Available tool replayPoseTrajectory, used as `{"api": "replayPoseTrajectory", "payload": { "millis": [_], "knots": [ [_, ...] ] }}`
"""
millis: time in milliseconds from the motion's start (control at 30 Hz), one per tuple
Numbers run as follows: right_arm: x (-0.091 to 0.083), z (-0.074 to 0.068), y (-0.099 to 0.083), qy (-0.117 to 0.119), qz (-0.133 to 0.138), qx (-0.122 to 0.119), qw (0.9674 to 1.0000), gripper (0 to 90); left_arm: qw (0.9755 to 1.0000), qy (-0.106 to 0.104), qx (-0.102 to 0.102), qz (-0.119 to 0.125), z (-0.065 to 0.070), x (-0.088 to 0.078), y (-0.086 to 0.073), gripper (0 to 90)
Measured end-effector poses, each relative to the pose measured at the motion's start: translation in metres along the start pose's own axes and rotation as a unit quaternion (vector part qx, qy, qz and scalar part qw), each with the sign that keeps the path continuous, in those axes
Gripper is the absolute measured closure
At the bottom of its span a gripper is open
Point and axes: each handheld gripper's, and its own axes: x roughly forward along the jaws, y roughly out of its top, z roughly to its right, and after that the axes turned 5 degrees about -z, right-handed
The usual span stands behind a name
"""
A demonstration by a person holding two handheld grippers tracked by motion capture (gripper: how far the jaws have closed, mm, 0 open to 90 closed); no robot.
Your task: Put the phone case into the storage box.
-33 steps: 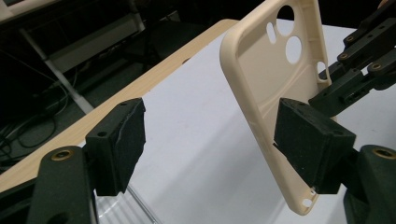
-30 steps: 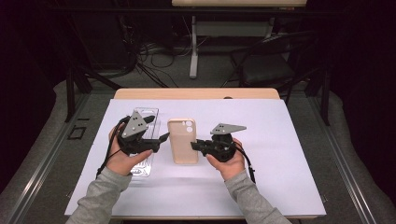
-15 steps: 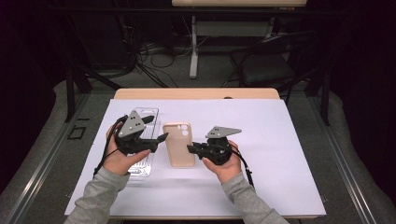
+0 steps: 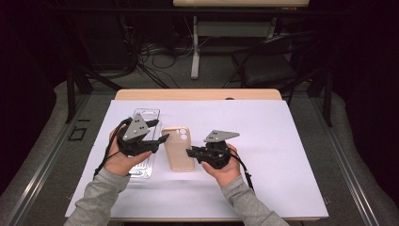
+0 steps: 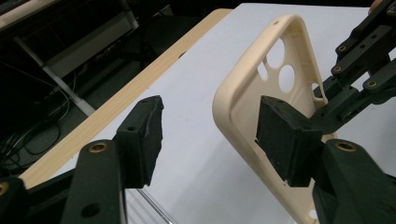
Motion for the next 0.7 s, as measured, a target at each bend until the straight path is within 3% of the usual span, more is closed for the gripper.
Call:
{"api": "replayPoseTrajectory", "payload": {
  "millis": [333, 700],
  "knots": [
    [0.0047, -0.0037, -0.0015, -0.004, -0.012, -0.011, 0.9999, 81.2, 0.9992, 0.013, 0.031, -0.019, 0.0049, -0.0002, 0.0018, 53.5],
    [0.0054, -0.0041, -0.0019, -0.006, -0.015, -0.012, 0.9998, 81.2, 0.9984, 0.012, 0.040, -0.039, 0.0060, 0.0002, 0.0023, 65.3]
  ]
}}
